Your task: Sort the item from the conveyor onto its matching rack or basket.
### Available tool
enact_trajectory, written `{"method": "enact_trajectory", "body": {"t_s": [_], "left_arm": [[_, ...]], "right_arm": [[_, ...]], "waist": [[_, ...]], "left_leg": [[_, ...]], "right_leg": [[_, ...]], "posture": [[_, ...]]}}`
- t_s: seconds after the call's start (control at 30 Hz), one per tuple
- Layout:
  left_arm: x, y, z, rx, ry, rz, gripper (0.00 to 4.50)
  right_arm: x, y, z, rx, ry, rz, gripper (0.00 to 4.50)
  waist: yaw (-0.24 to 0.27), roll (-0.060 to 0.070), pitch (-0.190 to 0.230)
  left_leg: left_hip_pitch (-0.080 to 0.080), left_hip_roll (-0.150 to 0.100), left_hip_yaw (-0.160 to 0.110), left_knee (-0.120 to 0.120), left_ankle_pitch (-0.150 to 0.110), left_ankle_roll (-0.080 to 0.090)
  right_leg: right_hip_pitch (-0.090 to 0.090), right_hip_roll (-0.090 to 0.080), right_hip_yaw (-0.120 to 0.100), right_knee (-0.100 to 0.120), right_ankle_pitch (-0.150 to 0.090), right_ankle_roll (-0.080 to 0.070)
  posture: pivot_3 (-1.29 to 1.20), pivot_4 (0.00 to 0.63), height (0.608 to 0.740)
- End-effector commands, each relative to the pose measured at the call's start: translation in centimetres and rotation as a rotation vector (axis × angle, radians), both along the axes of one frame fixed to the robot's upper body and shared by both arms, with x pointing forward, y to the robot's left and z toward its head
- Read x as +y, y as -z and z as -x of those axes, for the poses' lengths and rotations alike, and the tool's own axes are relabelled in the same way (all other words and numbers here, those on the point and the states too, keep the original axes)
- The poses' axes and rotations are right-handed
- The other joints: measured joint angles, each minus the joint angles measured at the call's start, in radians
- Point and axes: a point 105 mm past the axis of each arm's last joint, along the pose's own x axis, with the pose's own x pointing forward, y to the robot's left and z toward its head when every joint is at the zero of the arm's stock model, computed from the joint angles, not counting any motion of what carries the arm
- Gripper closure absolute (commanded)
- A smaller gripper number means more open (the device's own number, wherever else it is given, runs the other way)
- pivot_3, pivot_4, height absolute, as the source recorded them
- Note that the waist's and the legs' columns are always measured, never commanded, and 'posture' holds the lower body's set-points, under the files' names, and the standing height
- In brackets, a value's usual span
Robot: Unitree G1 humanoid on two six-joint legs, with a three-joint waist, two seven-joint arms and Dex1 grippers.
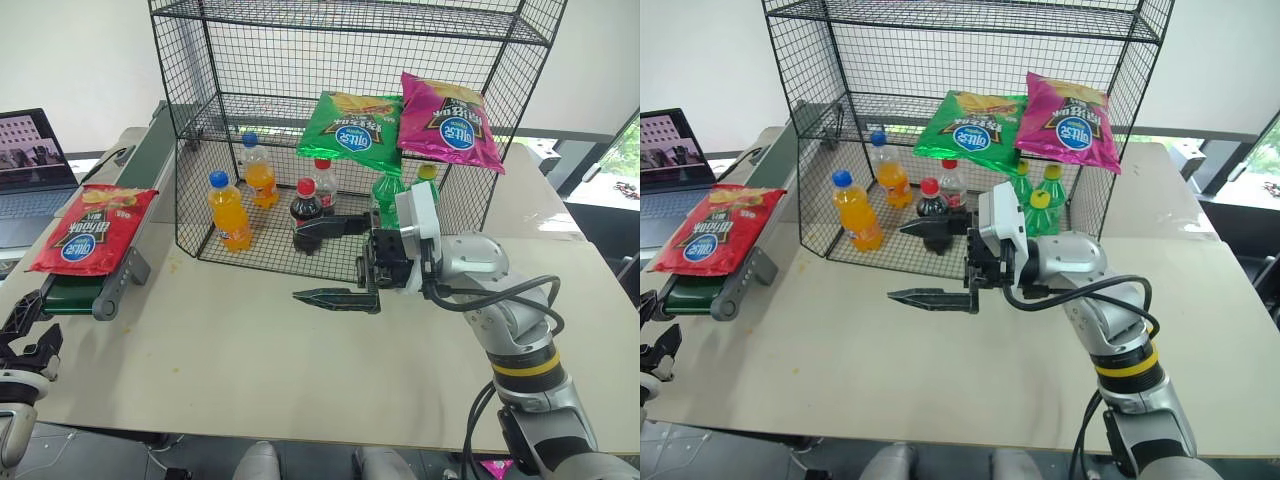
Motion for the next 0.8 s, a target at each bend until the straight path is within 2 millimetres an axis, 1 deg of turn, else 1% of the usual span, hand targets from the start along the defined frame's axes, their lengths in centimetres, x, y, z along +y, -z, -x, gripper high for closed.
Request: {"method": "enact_trajectory", "body": {"t_s": [0.03, 0.27, 0.5, 0.6, 0.67, 0.8], "left_arm": [[0.22, -0.56, -0.01, -0.017, 0.005, -0.013, 0.03], [0.78, -0.43, -0.27, -0.005, 0.000, -0.037, 0.03], [0.62, -0.30, -0.52, 0.012, 0.015, -0.084, 0.03], [0.34, -0.31, -0.59, 0.012, 0.029, -0.099, 0.90], [0.19, -0.32, -0.61, 0.010, 0.034, -0.101, 1.80], [-0.01, -0.32, -0.74, 0.016, 0.047, -0.113, 3.83]], "right_arm": [[-0.17, -1.40, 0.60, -0.060, -0.005, -0.016, 0.00], [-0.14, -1.52, 0.76, -0.065, 0.001, -0.013, 0.00], [-0.23, -1.50, 0.58, -0.071, 0.012, -0.013, 0.00], [-0.23, -1.52, 0.56, -0.071, 0.016, -0.016, 0.00], [-0.22, -1.50, 0.54, -0.070, 0.018, -0.018, 0.00], [-0.18, -1.42, 0.47, -0.069, 0.024, -0.020, 0.00]], "waist": [[-0.001, 0.000, 0.000], [0.000, 0.000, 0.000], [-0.001, 0.000, 0.000], [0.000, 0.000, 0.000], [-0.001, 0.000, 0.000], [-0.001, 0.000, 0.000]], "left_leg": [[0.000, 0.000, 0.000, 0.000, 0.000, 0.000], [0.000, 0.000, 0.000, 0.000, 0.000, 0.000], [-0.001, 0.000, 0.000, -0.001, 0.000, 0.000], [-0.001, 0.000, 0.000, -0.001, 0.000, 0.000], [-0.001, 0.000, 0.000, -0.001, 0.000, 0.000], [-0.001, 0.000, 0.000, -0.001, 0.000, 0.000]], "right_leg": [[0.000, 0.000, 0.000, 0.000, 0.000, 0.000], [-0.001, 0.000, 0.000, 0.000, 0.000, 0.000], [-0.001, 0.000, 0.000, -0.001, 0.000, 0.000], [-0.002, 0.000, 0.000, -0.001, 0.000, 0.000], [-0.002, 0.000, 0.000, -0.001, 0.000, 0.000], [-0.002, 0.000, 0.000, -0.001, 0.000, 0.000]], "posture": [[0.00, 0.150, 0.740], [0.00, 0.150, 0.740], [0.00, 0.150, 0.740], [0.00, 0.150, 0.740], [0.00, 0.150, 0.740], [0.00, 0.150, 0.740]]}}
